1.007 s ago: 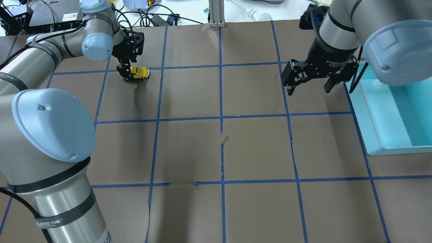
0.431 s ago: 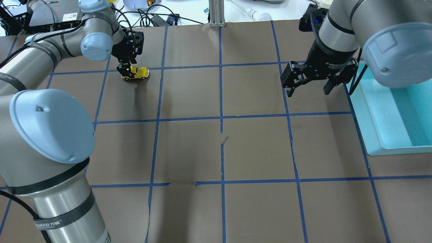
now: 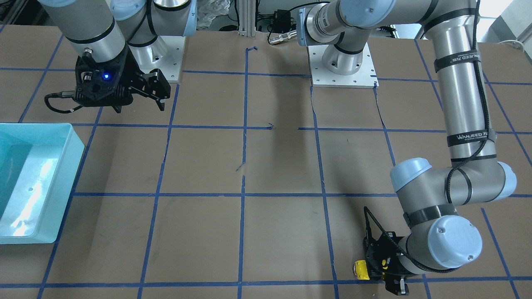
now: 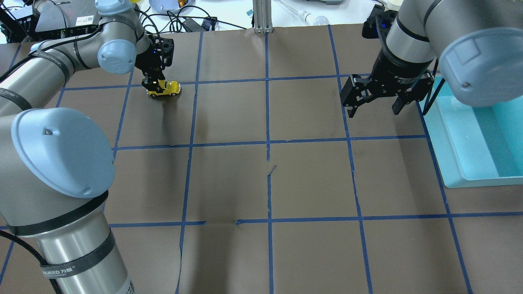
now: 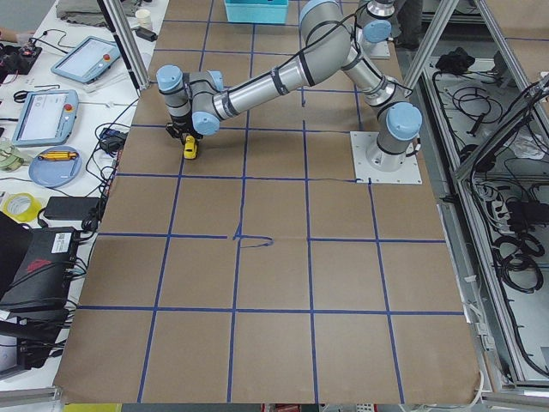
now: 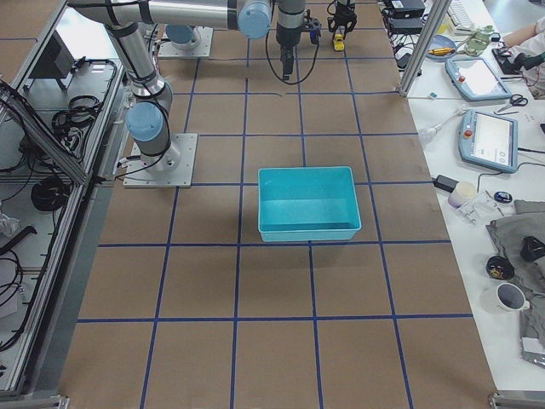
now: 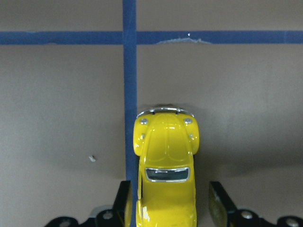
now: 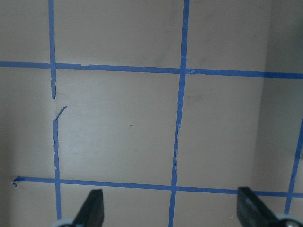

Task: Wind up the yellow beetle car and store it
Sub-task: 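Close the left gripper on the yellow car's rear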

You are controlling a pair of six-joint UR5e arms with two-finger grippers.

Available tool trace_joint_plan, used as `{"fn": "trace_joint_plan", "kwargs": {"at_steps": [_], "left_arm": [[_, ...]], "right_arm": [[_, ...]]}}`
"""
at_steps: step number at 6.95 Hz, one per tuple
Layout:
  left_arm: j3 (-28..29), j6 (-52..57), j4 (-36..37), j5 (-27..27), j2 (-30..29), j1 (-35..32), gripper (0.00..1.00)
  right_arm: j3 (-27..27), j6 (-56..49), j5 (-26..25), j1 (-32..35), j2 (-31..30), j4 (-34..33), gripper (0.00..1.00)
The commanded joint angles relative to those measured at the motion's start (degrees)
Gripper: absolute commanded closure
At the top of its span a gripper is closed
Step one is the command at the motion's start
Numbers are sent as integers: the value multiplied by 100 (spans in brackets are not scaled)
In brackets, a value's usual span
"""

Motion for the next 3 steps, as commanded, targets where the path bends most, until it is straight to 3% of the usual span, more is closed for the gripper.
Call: {"fn": "trace_joint_plan", "kwargs": {"at_steps": [1, 3], "left_arm": [[0, 8, 40, -3, -16, 0, 90], [8, 17, 49, 5, -42, 9, 96]], "right_arm": [[0, 15, 8, 0, 0, 0, 0], [0, 6, -1, 0, 0, 0, 0]]}}
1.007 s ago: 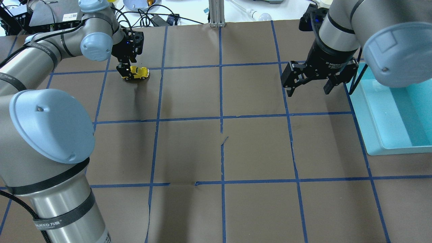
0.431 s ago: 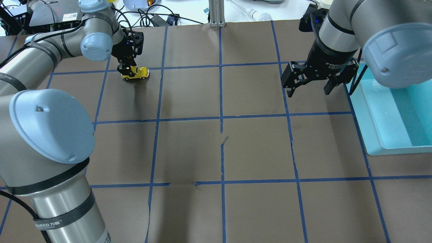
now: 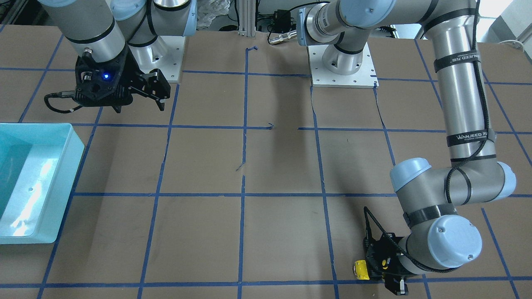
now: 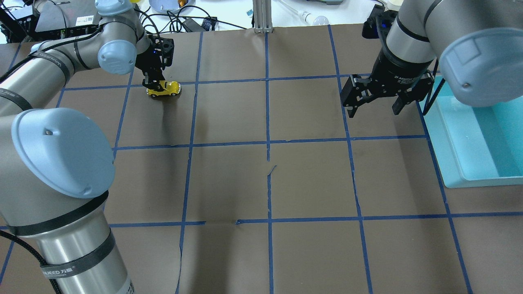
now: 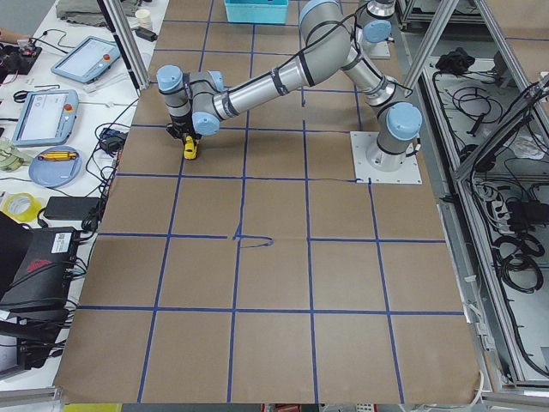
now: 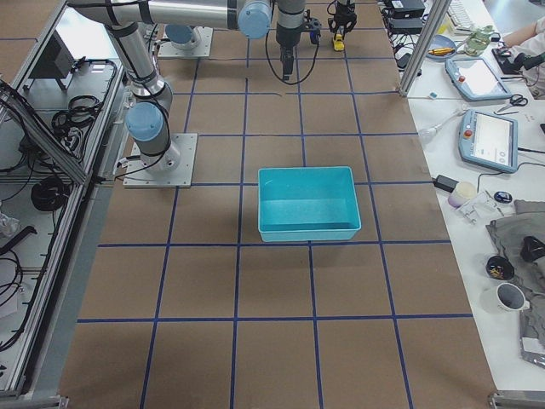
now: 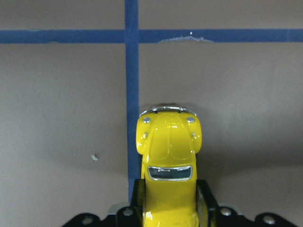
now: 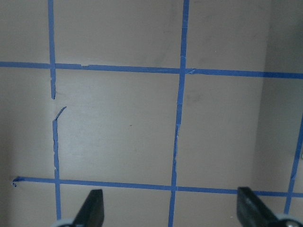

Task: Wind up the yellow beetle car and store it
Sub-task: 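Pull the yellow car backward toward the robot with the left gripper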

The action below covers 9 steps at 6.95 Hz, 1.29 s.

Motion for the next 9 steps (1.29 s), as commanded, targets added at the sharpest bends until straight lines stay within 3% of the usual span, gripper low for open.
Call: {"fn": "trace_joint_plan", "kwargs": {"at_steps": [1, 9], "left_arm": [[6, 77, 14, 7, -22, 7, 98], [6, 631, 15, 25, -31, 437, 100]], "right_arm": [[0, -10, -6, 0, 9, 0, 0], [0, -1, -15, 0, 9, 0, 0]]}}
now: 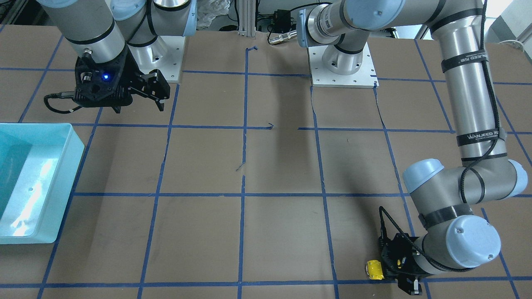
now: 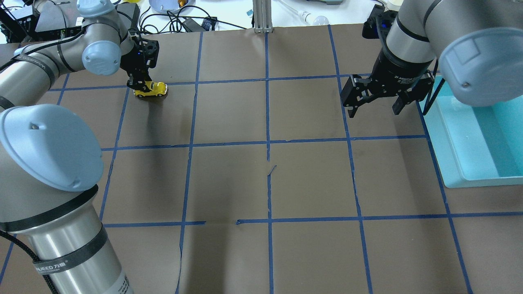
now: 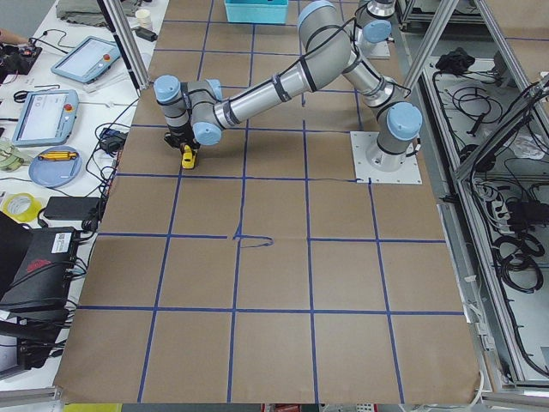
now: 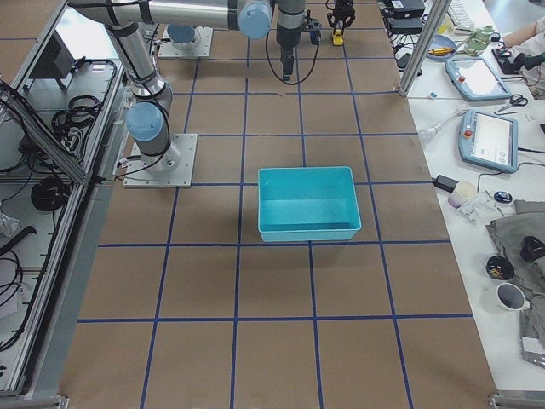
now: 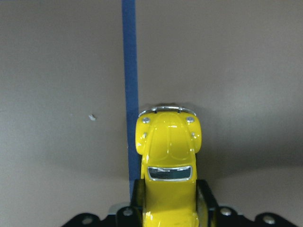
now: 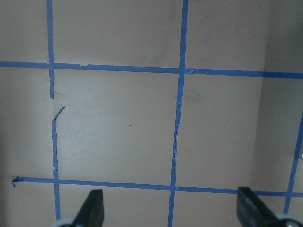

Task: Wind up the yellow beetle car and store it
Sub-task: 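Pull the yellow car backward toward the robot with the left gripper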

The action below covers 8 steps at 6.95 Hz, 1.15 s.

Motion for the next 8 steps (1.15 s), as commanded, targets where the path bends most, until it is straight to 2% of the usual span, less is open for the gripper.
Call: {"fn": "trace_joint_plan", "kwargs": {"at_steps": [1, 8], "left_arm": [[3, 193, 0, 0, -1, 115, 100], [12, 510, 0, -17, 8, 370, 100]], "right_arm": [[0, 0, -4, 2, 0, 0, 0], [9, 0, 5, 2, 0, 0, 0]]}}
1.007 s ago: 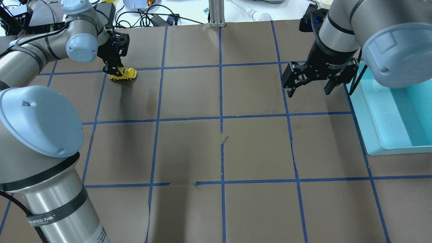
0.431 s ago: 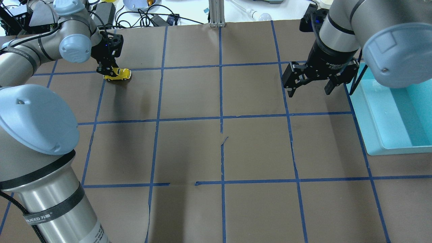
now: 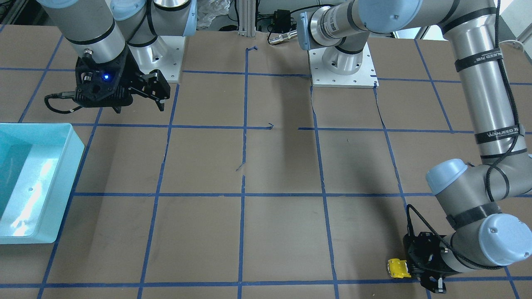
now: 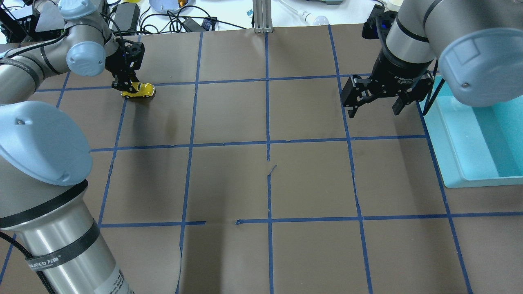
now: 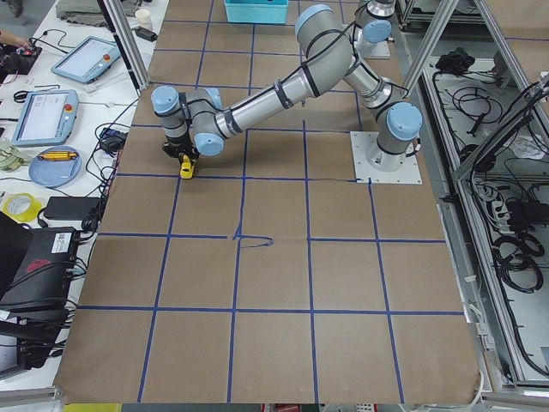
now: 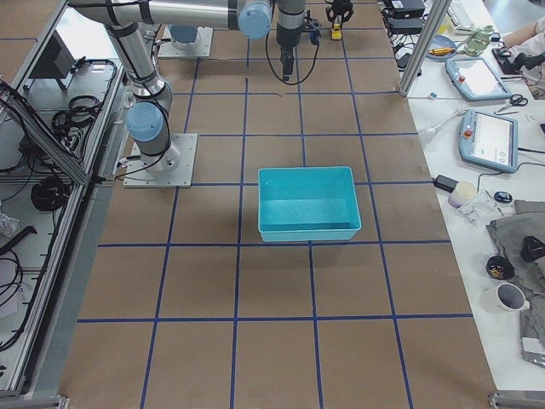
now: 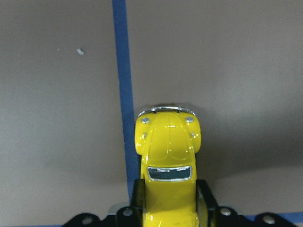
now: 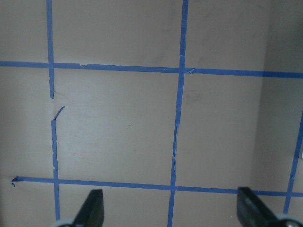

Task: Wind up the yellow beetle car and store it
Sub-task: 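Pull the yellow car backward toward the robot with the left gripper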

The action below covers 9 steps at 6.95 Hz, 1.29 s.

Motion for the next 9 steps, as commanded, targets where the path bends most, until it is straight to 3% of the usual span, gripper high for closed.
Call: {"fn": "trace_joint_plan", "kwargs": {"at_steps": [1, 5, 6, 7, 8, 9], "left_arm": [[1, 65, 6, 0, 1, 49, 100], [10, 57, -2, 0, -7, 49, 99], [10, 57, -2, 0, 1, 49, 77], [10, 48, -2, 9, 10, 49, 30], [10, 39, -2, 9, 10, 49, 20], [19, 13, -2, 17, 19, 49, 17]], "right_arm": [[1, 9, -2, 0, -9, 0, 0], [54, 44, 16, 0, -9, -9, 0], [132, 79, 33, 0, -17, -139, 0], [151, 62, 33, 0, -17, -158, 0], [151, 18, 51, 0, -26, -158, 0], [151, 9, 42, 0, -26, -158, 0]]}}
